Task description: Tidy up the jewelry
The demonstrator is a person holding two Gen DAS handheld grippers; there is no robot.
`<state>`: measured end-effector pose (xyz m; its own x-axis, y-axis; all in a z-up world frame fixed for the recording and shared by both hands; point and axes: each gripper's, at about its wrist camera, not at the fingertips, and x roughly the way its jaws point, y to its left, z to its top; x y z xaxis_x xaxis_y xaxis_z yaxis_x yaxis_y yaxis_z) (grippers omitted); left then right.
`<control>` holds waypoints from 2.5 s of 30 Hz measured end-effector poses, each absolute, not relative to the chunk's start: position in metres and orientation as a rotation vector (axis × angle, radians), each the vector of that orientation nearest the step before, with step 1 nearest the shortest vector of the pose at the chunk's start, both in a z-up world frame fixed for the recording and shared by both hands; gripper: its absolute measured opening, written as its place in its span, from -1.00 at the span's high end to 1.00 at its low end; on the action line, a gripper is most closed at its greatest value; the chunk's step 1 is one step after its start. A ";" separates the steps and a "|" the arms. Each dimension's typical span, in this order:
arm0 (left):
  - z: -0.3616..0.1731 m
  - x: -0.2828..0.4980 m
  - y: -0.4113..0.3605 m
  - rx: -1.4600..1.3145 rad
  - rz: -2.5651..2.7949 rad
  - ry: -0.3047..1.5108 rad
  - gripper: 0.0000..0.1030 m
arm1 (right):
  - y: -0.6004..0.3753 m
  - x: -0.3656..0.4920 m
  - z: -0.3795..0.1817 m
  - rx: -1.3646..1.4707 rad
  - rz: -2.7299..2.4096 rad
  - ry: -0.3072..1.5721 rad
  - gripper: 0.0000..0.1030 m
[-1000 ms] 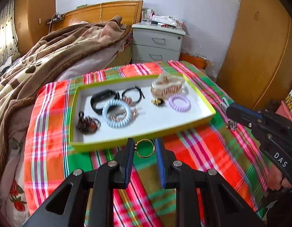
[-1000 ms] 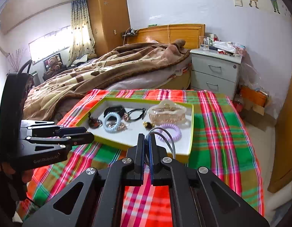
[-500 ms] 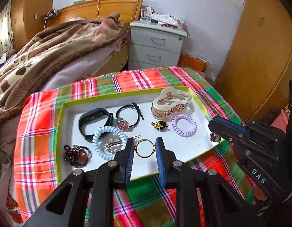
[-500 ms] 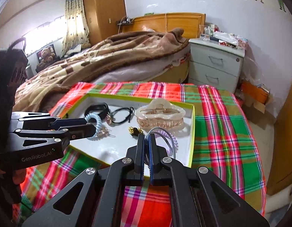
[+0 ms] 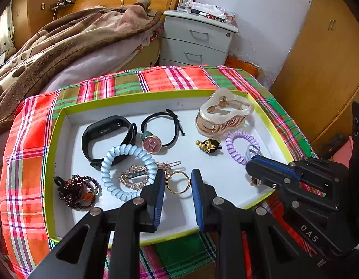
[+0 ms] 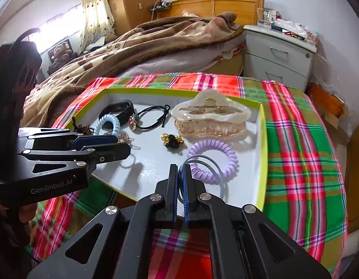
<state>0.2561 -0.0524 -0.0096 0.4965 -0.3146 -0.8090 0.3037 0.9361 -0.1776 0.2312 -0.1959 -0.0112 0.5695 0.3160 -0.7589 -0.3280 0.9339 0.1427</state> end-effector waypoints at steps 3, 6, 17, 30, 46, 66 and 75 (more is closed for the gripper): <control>-0.012 0.257 -0.053 -0.009 -0.367 0.991 0.54 | -0.193 0.233 -0.013 -0.016 0.386 0.896 0.93; -0.010 0.255 -0.054 0.001 -0.367 0.981 0.53 | -0.191 0.236 -0.014 -0.016 0.388 0.910 0.93; -0.013 0.256 -0.051 -0.015 -0.360 1.004 0.53 | -0.189 0.239 -0.014 -0.026 0.388 0.929 0.91; -0.009 0.252 -0.048 -0.025 -0.341 0.998 0.39 | -0.192 0.232 -0.009 -0.017 0.367 0.912 0.69; 0.019 0.208 -0.040 -0.004 -0.239 0.927 0.21 | -0.193 0.192 0.019 0.024 0.261 0.803 0.28; 0.033 0.124 -0.026 0.009 -0.074 0.825 0.20 | -0.175 0.120 0.034 0.029 0.159 0.732 0.22; 0.035 0.104 -0.021 0.000 -0.067 0.801 0.20 | -0.169 0.105 0.038 0.039 0.164 0.714 0.22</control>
